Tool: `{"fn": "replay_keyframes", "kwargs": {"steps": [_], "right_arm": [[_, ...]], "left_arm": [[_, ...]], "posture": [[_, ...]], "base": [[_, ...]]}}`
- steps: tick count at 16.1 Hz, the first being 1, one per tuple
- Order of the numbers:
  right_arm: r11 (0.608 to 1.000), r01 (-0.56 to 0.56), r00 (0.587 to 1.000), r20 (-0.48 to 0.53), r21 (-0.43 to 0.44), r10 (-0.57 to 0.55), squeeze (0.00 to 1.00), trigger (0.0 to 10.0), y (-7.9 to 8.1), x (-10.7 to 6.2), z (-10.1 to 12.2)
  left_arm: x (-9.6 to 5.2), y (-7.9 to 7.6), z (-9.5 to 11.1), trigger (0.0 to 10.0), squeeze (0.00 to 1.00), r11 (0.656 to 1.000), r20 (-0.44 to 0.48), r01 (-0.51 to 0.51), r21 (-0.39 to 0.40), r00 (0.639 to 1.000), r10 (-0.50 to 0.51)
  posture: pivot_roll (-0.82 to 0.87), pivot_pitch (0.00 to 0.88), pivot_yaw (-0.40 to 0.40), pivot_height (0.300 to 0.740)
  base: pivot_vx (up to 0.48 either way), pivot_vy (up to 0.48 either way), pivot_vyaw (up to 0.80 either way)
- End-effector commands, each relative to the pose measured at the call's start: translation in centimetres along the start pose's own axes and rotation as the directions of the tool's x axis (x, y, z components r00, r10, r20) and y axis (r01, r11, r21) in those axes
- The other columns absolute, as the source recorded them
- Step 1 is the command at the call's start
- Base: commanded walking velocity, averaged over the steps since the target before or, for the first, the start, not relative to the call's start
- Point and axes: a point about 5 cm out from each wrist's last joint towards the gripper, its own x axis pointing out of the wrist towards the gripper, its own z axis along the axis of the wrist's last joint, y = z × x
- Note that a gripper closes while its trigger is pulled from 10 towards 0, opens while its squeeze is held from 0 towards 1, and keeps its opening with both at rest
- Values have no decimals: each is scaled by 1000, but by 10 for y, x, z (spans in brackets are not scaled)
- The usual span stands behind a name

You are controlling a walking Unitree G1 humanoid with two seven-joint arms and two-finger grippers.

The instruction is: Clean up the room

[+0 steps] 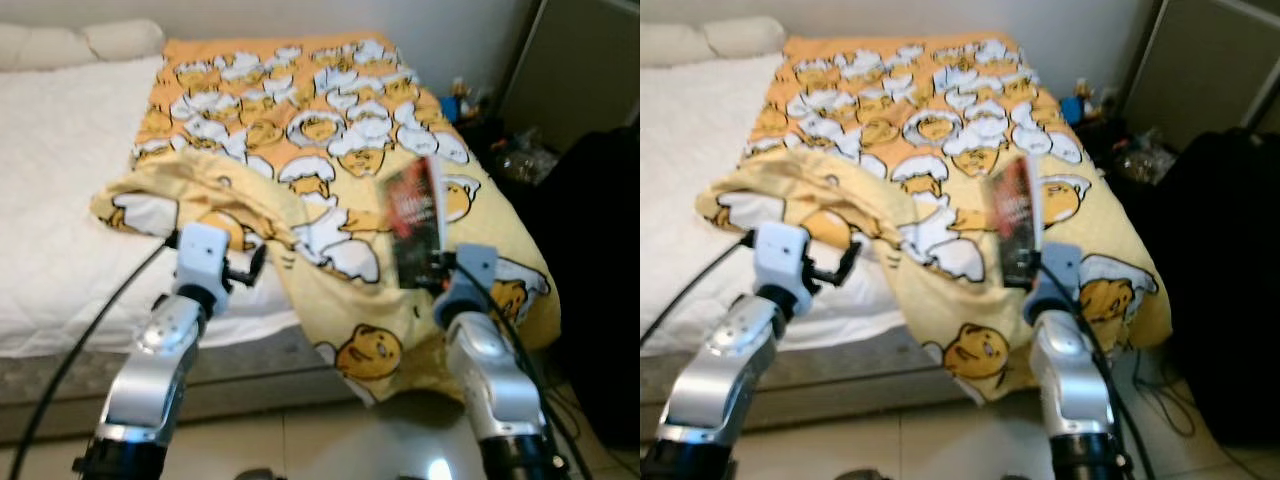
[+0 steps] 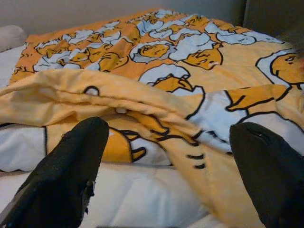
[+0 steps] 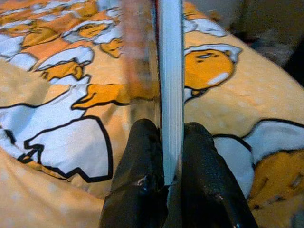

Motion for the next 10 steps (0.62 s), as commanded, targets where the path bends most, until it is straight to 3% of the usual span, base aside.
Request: {"fn": "replay_keyframes", "kwargs": {"steps": [1, 10], "right_arm": [[1000, -7, 999, 48, 17, 7, 0, 10000, 2, 1, 11], [1000, -9, 999, 48, 15, 8, 0, 10000, 2, 2, 11]], "left_arm": [[0, 7, 3, 10000, 0, 1000, 9, -20, 15, 1000, 20], [1, 8, 3, 10000, 0, 999, 7, -25, 26, 1000, 24]], "posture": [[-29, 0, 11, 740], [-26, 0, 9, 740]], "base": [[0, 360, -606], [0, 368, 0]]}}
